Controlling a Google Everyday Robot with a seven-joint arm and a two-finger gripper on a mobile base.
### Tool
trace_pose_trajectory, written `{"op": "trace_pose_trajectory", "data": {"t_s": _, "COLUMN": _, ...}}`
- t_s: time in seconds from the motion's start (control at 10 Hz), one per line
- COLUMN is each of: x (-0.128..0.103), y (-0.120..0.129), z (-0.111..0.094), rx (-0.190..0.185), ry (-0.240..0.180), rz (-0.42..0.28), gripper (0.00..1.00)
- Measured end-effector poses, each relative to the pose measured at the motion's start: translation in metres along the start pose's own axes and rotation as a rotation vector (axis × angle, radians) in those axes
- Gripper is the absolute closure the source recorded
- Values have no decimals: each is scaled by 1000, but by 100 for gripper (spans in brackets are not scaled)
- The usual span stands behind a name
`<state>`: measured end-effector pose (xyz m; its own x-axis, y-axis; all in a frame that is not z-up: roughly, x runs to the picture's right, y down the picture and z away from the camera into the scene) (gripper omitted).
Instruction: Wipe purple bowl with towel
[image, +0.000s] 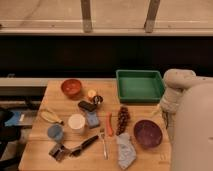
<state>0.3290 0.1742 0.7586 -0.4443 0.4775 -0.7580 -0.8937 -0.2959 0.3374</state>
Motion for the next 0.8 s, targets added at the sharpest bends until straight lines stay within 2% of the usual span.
{"op": "trace_pose_trajectory", "data": {"t_s": 0.3, "x": 0, "y": 1, "z": 0, "rx": 0, "ry": -2, "rz": -2, "gripper": 20}}
{"op": "trace_pose_trajectory", "data": {"t_s": 0.5, "x": 1, "y": 6, "z": -8, "rx": -14, "ry": -22, "rz": -23, "gripper": 20}}
{"op": "trace_pose_trajectory", "data": {"t_s": 0.8, "x": 16, "y": 45, "z": -55, "rx": -35, "ry": -87, "rz": -102, "gripper": 20}}
